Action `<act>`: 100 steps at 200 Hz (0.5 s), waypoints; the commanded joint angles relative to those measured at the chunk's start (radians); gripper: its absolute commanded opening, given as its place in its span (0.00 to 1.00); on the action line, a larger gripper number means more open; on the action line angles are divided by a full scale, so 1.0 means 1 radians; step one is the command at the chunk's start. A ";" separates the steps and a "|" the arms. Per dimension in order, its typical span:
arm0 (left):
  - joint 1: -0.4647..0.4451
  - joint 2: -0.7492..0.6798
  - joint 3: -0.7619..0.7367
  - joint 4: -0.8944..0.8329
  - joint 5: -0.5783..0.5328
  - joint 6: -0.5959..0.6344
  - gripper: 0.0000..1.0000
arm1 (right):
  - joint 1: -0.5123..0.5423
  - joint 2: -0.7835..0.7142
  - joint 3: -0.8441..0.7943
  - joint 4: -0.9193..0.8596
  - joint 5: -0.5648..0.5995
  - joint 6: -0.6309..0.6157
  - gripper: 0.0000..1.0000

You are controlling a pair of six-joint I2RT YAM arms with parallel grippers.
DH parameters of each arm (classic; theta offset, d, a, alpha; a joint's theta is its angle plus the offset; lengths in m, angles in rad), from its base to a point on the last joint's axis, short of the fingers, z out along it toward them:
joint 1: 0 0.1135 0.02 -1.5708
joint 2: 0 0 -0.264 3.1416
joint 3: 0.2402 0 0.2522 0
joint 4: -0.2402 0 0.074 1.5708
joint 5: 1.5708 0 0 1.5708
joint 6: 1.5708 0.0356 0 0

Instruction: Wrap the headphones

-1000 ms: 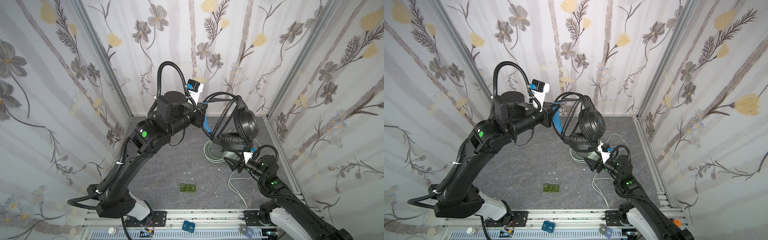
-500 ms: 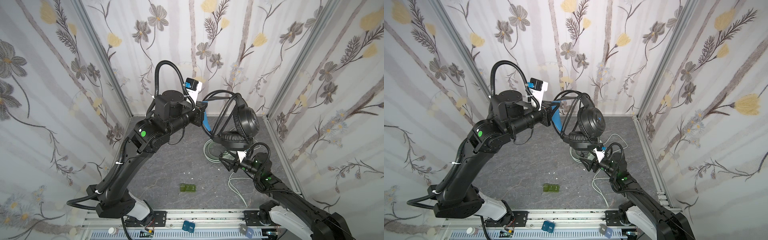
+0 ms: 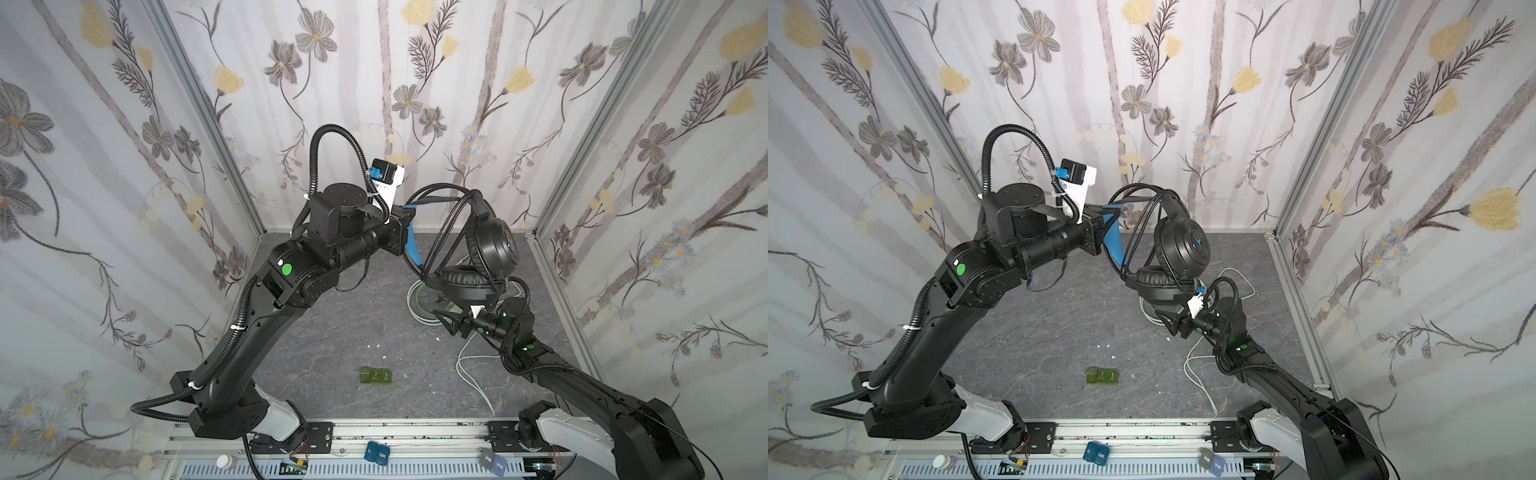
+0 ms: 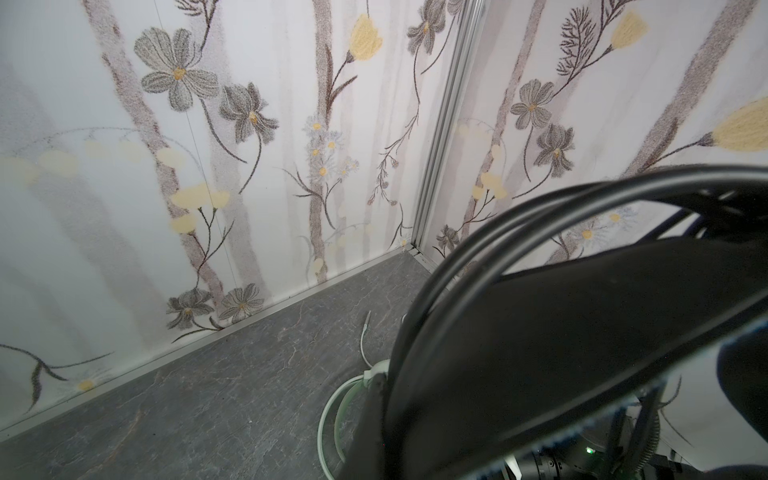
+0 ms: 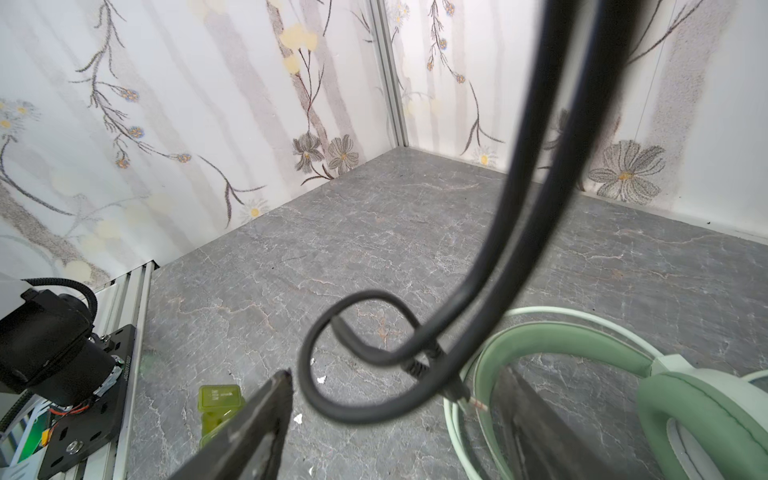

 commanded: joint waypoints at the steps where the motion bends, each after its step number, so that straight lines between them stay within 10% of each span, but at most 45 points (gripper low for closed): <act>1: 0.002 -0.017 -0.012 0.132 0.013 -0.052 0.00 | 0.010 0.010 0.017 0.059 -0.016 0.001 0.76; 100: 0.002 -0.029 -0.026 0.143 0.025 -0.079 0.00 | 0.038 0.065 0.049 0.081 -0.031 0.005 0.76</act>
